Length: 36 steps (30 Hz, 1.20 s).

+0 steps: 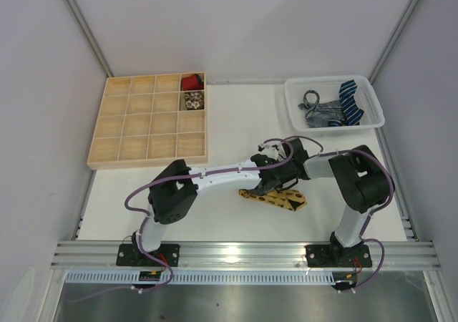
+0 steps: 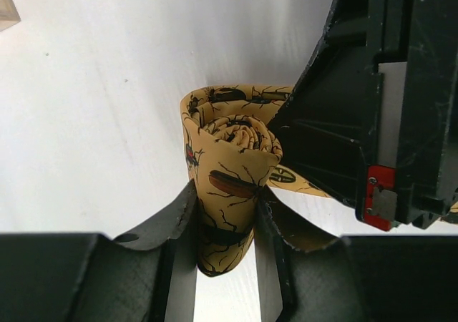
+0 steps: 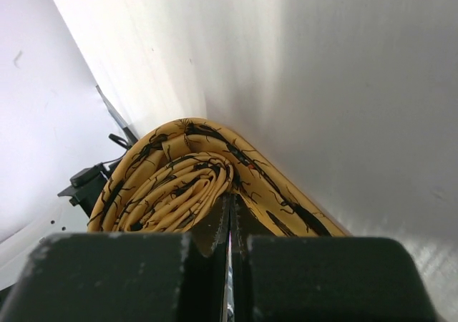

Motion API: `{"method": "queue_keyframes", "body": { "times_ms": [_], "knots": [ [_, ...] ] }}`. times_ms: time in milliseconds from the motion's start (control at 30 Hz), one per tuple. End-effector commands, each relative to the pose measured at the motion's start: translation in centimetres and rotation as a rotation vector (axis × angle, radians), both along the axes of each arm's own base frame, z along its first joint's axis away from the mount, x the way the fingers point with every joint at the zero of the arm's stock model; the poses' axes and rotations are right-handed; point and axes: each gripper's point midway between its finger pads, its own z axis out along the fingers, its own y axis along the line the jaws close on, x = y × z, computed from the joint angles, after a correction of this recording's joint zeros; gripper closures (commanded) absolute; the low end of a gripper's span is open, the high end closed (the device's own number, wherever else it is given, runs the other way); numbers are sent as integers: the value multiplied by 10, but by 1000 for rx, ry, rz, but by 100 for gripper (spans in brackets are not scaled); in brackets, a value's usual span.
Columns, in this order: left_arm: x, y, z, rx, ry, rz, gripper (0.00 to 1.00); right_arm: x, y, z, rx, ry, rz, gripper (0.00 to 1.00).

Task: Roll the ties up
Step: Roll the tie

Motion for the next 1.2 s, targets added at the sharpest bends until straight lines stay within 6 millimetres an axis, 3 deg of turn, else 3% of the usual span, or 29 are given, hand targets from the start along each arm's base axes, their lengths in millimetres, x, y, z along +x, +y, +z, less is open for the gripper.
{"method": "queue_keyframes", "body": {
  "times_ms": [0,233,400,500,633,767,967,1167],
  "knots": [
    [7,-16,-3,-48,-40,26,89,11,17,20,101,-35,32,100],
    [5,-24,-27,-75,-1,19,73,17,2,13,52,-43,8,100],
    [-1,-29,-35,-133,24,1,69,19,-3,6,37,-28,7,100],
    [-2,-32,-32,-165,29,-2,53,19,-4,3,30,-27,10,100],
    [-6,-37,-34,-178,52,-17,44,20,-7,2,7,-31,9,100],
    [-7,-43,-28,-207,57,-27,37,23,-15,2,-27,-41,0,100],
    [-1,-49,2,-253,21,-42,31,27,-25,5,-61,-64,-9,100],
    [2,-58,22,-283,7,-61,30,28,-32,7,-77,-76,-19,100]
  ]
}}
